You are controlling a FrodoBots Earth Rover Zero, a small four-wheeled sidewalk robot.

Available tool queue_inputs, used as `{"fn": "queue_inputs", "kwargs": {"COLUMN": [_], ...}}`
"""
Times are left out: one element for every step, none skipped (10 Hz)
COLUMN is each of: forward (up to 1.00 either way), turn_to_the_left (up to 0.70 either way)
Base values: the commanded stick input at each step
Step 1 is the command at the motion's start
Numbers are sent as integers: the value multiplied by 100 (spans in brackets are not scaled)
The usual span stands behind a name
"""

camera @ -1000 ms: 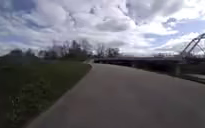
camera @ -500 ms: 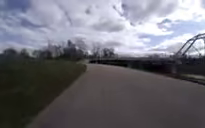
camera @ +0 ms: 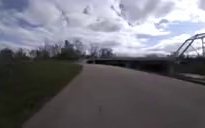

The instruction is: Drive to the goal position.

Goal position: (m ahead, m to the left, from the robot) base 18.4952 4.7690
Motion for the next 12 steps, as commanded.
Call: {"fn": "queue_inputs", "kwargs": {"forward": [100,100,100,100,100,100,100,100,100,100,100,100], "turn_to_the_left": [0,0,0,0,0,0,0,0,0,0,0,0]}}
